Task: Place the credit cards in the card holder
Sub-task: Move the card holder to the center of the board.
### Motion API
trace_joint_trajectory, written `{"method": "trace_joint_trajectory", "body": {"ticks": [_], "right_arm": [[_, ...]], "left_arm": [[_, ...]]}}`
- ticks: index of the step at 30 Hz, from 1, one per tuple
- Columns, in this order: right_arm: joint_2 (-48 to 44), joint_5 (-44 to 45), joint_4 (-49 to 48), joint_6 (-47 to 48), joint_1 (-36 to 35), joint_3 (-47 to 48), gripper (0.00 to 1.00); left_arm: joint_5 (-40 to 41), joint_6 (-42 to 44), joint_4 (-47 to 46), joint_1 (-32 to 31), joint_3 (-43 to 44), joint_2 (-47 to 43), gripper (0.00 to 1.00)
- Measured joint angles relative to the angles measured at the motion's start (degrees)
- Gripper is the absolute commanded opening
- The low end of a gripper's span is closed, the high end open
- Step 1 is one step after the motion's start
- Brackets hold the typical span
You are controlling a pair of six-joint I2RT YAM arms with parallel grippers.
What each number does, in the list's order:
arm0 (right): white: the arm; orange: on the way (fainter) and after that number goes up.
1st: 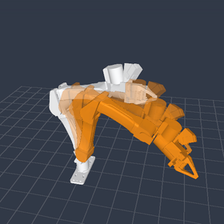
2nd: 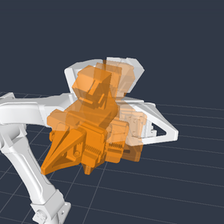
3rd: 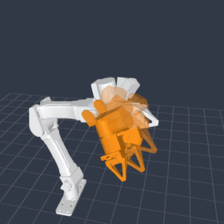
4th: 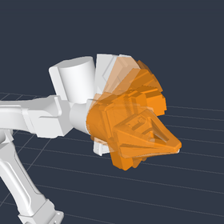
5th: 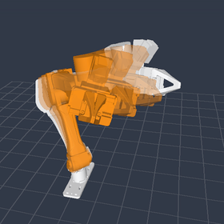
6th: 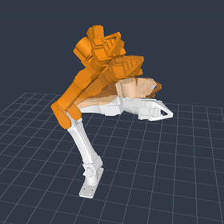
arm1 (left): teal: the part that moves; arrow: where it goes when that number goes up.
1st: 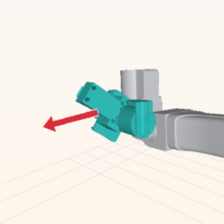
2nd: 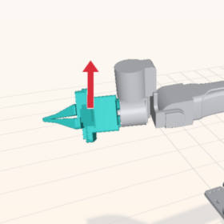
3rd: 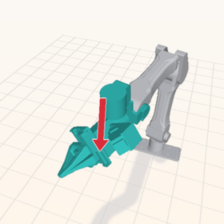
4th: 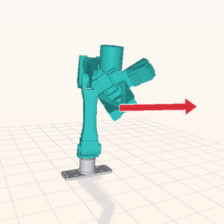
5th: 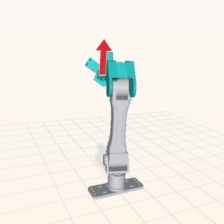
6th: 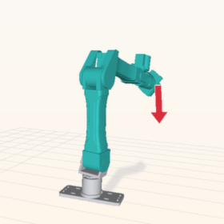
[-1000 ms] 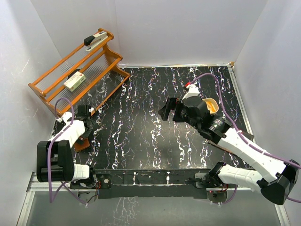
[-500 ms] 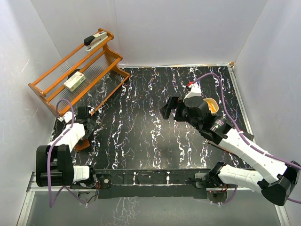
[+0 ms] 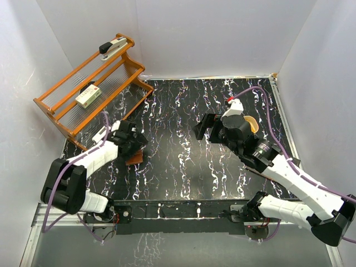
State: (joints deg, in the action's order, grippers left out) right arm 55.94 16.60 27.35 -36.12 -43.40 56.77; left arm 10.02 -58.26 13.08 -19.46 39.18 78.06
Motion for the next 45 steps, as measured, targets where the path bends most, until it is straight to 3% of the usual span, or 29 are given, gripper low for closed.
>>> {"method": "trace_joint_trajectory", "body": {"ticks": [7, 16, 23, 33, 38, 45], "right_arm": [[-0.48, -0.31, 0.68, -0.7, 0.0, -0.02, 0.98], [-0.24, -3.3, 0.48, -1.51, 0.0, -1.29, 0.97], [0.81, -5.29, -0.07, -3.06, 0.0, -1.36, 0.92], [3.13, -7.93, -0.44, -4.13, 0.0, -2.27, 0.89], [4.0, -8.2, -0.42, -4.15, 0.0, -2.27, 0.78], [7.28, -9.84, -0.61, -5.18, 0.0, -2.25, 0.66]], "left_arm": [[-7.41, 0.76, 1.29, -4.79, 3.43, 2.58, 0.84], [-4.33, 8.26, 7.39, -4.22, 4.33, -6.27, 0.7], [-3.91, 15.32, 9.64, -0.76, 4.81, -3.37, 0.64], [-13.68, 20.9, 6.43, 8.46, 3.76, 1.4, 0.57], [-15.28, 22.21, 5.53, 8.52, 1.57, 2.84, 0.54], [-20.48, 20.48, 0.09, 8.85, -1.77, 2.01, 0.42]]}}
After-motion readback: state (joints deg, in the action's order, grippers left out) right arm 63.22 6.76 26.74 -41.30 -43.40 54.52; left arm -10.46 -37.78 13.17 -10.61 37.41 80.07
